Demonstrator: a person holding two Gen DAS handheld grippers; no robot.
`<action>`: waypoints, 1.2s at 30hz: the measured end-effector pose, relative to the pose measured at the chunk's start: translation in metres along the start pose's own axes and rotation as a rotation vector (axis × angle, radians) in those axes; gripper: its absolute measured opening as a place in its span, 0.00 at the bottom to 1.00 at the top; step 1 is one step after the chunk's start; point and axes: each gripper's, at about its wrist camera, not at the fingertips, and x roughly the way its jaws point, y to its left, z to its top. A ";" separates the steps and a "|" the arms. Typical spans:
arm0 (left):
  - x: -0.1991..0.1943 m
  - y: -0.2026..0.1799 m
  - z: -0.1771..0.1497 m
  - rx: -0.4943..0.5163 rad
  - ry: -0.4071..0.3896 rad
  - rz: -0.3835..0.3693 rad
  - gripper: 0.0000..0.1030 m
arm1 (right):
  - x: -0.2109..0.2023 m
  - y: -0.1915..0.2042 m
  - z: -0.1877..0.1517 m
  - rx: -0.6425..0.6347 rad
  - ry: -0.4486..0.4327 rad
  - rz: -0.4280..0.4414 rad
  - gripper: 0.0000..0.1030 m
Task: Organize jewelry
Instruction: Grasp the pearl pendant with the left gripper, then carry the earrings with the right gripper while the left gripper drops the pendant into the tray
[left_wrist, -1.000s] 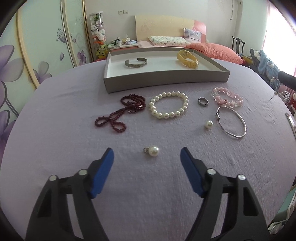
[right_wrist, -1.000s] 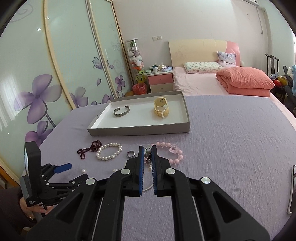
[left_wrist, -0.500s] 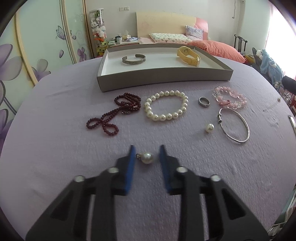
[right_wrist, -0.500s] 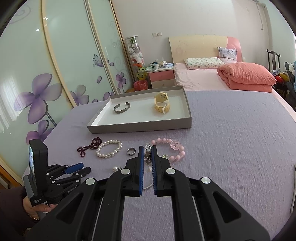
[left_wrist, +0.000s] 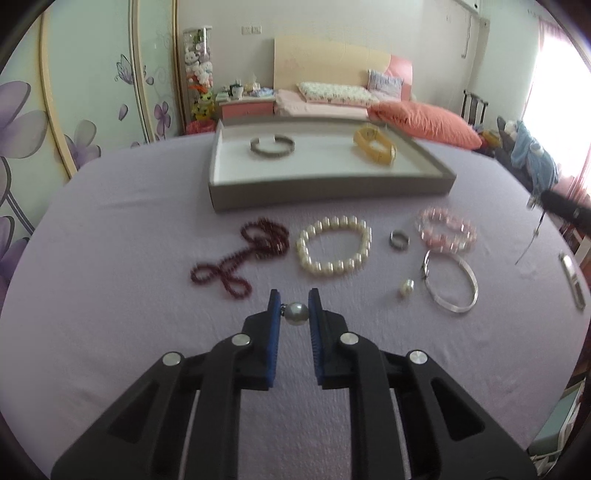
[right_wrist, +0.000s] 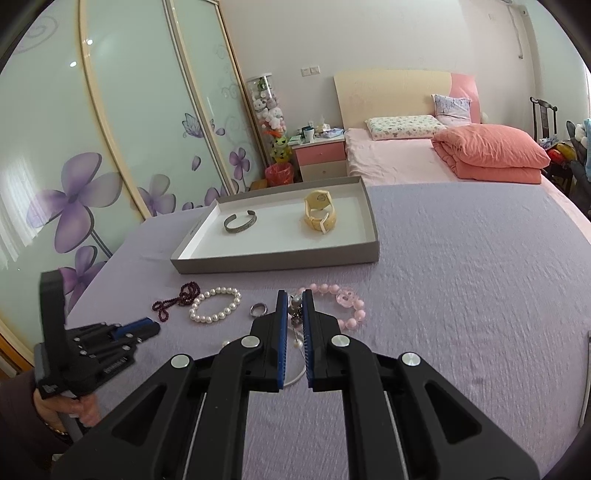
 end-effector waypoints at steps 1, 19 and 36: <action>-0.003 0.002 0.004 -0.007 -0.009 -0.005 0.15 | 0.000 0.000 0.004 -0.004 -0.005 -0.003 0.08; 0.045 0.016 0.151 -0.130 -0.093 -0.050 0.15 | 0.082 0.012 0.115 -0.012 -0.066 0.073 0.08; 0.123 0.021 0.182 -0.148 -0.028 -0.010 0.15 | 0.187 0.004 0.105 -0.013 0.116 0.057 0.08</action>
